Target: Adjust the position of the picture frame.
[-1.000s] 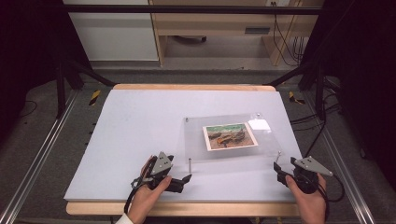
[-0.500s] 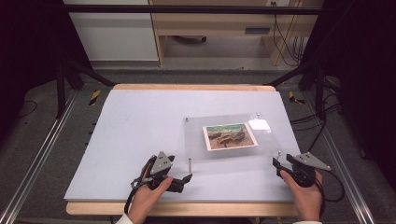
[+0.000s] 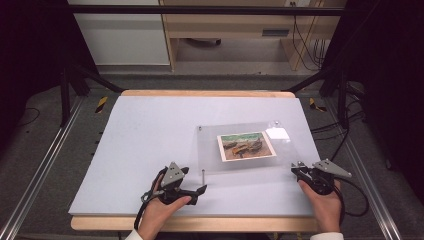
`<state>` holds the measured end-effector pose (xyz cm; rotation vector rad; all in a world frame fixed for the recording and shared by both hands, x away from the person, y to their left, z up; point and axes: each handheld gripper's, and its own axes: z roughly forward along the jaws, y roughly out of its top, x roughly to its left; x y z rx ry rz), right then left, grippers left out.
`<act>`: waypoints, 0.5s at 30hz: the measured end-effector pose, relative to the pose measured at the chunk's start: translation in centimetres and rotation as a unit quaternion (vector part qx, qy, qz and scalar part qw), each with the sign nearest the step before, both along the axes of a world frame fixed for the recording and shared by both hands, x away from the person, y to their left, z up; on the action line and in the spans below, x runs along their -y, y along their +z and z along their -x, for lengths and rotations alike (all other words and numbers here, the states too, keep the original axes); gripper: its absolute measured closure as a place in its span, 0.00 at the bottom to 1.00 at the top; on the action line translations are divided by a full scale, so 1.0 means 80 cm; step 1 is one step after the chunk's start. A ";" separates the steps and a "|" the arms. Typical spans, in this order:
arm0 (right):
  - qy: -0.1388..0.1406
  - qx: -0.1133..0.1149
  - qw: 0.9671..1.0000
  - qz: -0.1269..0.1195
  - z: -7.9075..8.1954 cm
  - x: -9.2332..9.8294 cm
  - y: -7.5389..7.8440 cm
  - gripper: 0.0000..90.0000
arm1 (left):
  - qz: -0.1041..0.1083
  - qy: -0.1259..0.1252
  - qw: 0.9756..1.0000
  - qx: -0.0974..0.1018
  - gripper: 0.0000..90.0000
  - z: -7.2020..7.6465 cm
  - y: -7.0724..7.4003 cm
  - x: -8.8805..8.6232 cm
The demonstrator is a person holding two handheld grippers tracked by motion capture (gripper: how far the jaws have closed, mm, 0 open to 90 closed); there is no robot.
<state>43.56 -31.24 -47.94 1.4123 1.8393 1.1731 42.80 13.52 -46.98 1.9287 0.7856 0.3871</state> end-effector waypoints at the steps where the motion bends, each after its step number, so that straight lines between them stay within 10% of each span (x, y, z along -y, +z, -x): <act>1: 0.002 0.002 1.000 0.000 -0.001 0.000 0.000 0.78 | -0.001 -0.001 1.000 0.000 0.13 0.001 0.000 0.001; 15: 0.013 0.021 0.999 -0.023 -0.006 0.001 0.008 0.91 | 0.002 0.021 1.000 0.002 0.27 -0.003 0.000 0.001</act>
